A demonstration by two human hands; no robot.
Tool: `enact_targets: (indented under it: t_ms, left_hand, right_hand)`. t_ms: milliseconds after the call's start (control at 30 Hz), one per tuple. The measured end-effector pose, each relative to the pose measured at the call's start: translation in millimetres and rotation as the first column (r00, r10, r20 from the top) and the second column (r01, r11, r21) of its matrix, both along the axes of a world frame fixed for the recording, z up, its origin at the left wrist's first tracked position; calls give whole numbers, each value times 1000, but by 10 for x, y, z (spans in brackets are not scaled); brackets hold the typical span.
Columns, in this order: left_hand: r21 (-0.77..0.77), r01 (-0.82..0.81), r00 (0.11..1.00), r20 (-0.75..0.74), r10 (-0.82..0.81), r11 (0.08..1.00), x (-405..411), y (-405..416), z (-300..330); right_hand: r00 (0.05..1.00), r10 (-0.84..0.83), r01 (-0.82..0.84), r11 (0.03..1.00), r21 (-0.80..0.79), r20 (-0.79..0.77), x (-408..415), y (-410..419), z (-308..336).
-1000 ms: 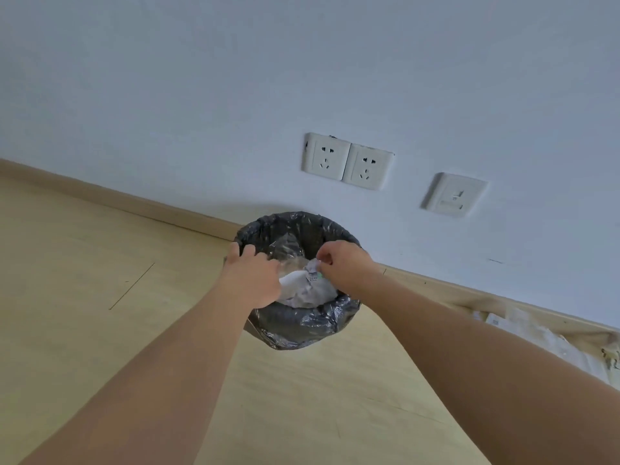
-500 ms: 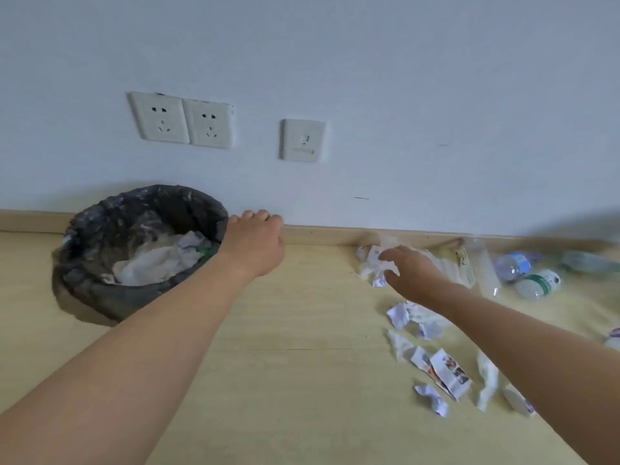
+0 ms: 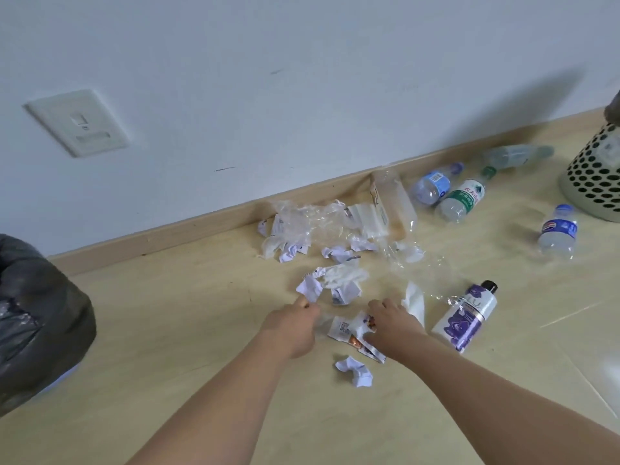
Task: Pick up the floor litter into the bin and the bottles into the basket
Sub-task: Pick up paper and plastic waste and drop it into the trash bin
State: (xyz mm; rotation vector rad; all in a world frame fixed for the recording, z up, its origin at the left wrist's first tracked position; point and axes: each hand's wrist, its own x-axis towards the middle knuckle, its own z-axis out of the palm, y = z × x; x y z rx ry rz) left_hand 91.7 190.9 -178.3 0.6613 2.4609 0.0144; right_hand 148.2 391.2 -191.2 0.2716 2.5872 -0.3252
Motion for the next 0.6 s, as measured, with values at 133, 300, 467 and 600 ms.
enact_targets:
  t_ms: [133,300,467,600]
  left_hand:
    - [-69,10,995,-101,-17,998,164,39,-218]
    - [-33,-60,997,-52,58,998,236,-111,-315]
    - [170,-218,976,13,219,961,124,-309,-17]
    - [248,-300,949,-23,315,921,-62,-645,341]
  right_hand:
    - [999,47,-44,994,99,-22,-81,38,-144]
    - [997,71,-71,995,75,12,-125,47,-156]
    - [998,-12,16,997,-73,67,-123,26,47]
    - [999,-29,33,994,-104,36,-246,-94,393]
